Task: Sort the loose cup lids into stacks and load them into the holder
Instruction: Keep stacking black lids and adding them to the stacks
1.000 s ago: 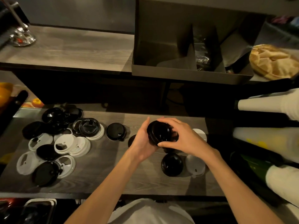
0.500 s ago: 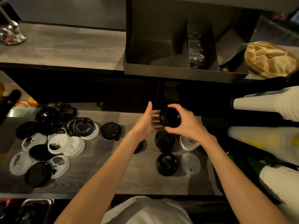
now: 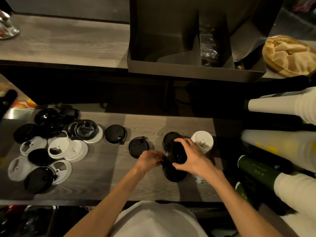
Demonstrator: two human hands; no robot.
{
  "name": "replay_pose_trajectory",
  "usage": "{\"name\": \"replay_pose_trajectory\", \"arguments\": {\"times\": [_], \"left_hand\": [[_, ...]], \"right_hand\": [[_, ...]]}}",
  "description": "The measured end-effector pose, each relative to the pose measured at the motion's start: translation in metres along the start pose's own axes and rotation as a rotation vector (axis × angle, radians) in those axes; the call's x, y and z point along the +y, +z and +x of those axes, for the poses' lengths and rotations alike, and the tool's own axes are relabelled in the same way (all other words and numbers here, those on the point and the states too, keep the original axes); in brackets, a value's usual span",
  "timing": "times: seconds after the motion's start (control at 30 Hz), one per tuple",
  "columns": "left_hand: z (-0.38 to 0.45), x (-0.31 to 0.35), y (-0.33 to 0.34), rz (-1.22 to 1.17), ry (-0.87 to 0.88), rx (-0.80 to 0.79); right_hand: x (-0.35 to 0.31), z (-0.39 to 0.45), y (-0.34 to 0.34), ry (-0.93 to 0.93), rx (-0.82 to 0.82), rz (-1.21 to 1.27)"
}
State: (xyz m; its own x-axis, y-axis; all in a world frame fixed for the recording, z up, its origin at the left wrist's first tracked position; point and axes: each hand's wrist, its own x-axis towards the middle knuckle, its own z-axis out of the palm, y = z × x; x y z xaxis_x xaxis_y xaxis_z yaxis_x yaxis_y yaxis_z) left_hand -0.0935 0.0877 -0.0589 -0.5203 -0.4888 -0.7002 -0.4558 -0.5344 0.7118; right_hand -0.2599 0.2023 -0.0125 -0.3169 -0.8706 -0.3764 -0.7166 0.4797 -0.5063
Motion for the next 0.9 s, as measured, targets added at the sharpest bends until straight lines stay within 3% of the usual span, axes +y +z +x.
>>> {"name": "replay_pose_trajectory", "arguments": {"times": [0.17, 0.4, 0.77, 0.9], "left_hand": [[-0.008, -0.033, -0.005, 0.035, 0.033, -0.053], [-0.019, -0.046, 0.005, -0.091, 0.044, -0.09], [-0.016, -0.051, 0.021, -0.087, 0.098, -0.03], [-0.012, -0.056, 0.023, -0.014, 0.118, -0.008]], "right_hand": [[0.012, -0.03, 0.048, 0.027, 0.044, 0.012], [0.007, -0.04, 0.075, 0.121, 0.189, 0.064], [0.006, -0.051, 0.086, 0.15, 0.341, 0.029], [0.008, -0.061, 0.092, 0.147, 0.406, 0.129]]}}
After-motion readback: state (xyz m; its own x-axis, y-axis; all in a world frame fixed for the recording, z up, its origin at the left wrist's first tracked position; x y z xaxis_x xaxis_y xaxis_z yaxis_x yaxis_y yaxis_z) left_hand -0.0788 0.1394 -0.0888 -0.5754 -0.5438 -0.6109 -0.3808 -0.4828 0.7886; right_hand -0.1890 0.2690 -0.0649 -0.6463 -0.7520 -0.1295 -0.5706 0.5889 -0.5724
